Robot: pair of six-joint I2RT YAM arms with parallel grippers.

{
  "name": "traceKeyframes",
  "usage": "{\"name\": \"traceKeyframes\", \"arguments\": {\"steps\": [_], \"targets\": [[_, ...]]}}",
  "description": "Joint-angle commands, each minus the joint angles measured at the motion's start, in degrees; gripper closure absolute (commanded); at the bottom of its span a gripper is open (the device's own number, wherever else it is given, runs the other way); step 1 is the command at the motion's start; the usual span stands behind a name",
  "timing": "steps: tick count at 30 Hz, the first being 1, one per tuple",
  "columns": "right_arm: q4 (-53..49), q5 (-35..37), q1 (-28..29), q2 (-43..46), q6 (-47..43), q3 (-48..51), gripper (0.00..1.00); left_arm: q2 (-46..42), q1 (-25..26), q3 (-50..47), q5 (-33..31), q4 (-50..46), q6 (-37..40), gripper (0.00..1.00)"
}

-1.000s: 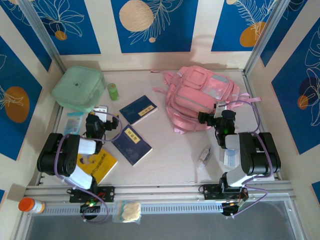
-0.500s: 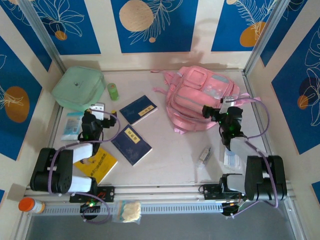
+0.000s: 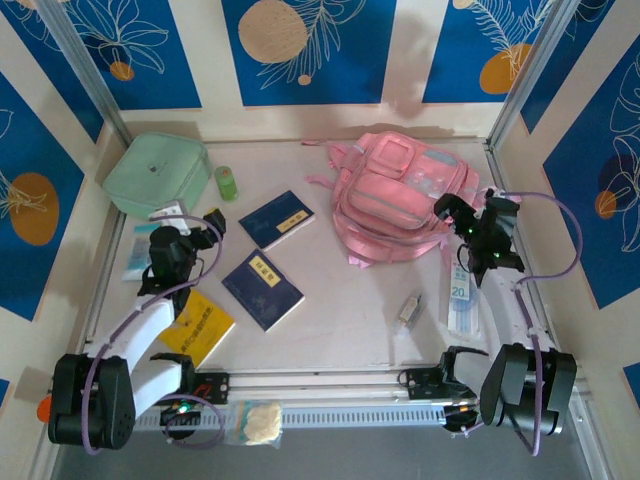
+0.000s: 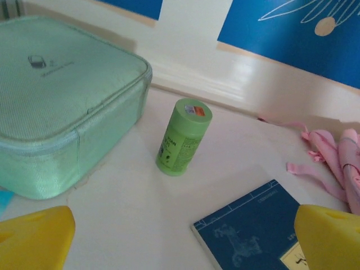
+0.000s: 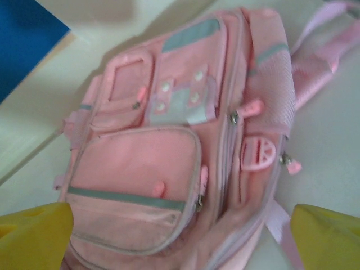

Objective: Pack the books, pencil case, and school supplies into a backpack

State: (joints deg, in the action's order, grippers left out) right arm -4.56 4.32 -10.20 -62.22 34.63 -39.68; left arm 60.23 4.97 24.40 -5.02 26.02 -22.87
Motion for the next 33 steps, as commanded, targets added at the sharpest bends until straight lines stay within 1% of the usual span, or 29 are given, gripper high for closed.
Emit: {"name": "traceKeyframes", "arguments": {"steps": [1, 3, 7, 10, 12, 15, 19, 23, 25, 27, 29, 33], "targets": [[-10.71, -4.84, 1.13, 0.35, 3.50, -3.56, 0.01, -0.78, -0.84, 4.42, 2.56, -11.71, -6.95, 0.01], [-14.15, -5.09, 2.05, 0.17, 3.84, -4.41, 0.01, -1.59, -0.75, 5.63, 3.96, -15.80, -7.93, 0.01], [-18.98, -8.04, 4.44, -1.99, 4.53, -5.79, 0.01, -3.77, 0.01, 4.81, 8.65, -17.45, -10.10, 0.01], [-22.31, -8.89, 6.43, -4.24, 4.91, -6.76, 0.01, -4.91, 2.28, 4.53, 10.59, -19.54, -11.58, 0.01], [-23.64, -9.90, 7.43, -5.39, 5.59, -6.90, 0.01, -5.39, 4.67, 4.34, 10.86, -20.70, -12.09, 0.01], [-23.60, -12.27, 9.16, -6.78, 7.04, -6.05, 0.01, -4.92, 9.64, 4.43, 10.80, -21.18, -11.98, 0.00], [-24.89, -12.15, 10.69, -8.35, 10.71, -5.99, 0.01, -3.59, 17.76, 5.59, 8.27, -22.93, -11.67, 0.01], [-21.42, -13.28, 13.14, -9.51, 14.74, -4.52, 0.01, -0.55, 23.80, 7.34, 7.29, -22.02, -12.43, 0.01], [-21.23, -13.40, 13.49, -11.03, 15.51, -5.41, 0.01, 1.19, 26.39, 8.72, 6.93, -21.62, -12.57, 0.01], [-21.10, -12.34, 14.07, -12.71, 16.17, -6.24, 0.01, 2.96, 29.10, 10.03, 5.56, -20.92, -12.32, 0.01], [-22.19, -9.54, 14.21, -14.20, 17.59, -7.10, 0.01, 5.08, 30.84, 11.17, 5.10, -19.78, -12.41, 0.00], [-19.89, -5.80, 12.97, -15.73, 19.57, -7.78, 0.00, 9.56, 34.08, 13.62, 4.69, -18.28, -12.66, 0.01]]}}
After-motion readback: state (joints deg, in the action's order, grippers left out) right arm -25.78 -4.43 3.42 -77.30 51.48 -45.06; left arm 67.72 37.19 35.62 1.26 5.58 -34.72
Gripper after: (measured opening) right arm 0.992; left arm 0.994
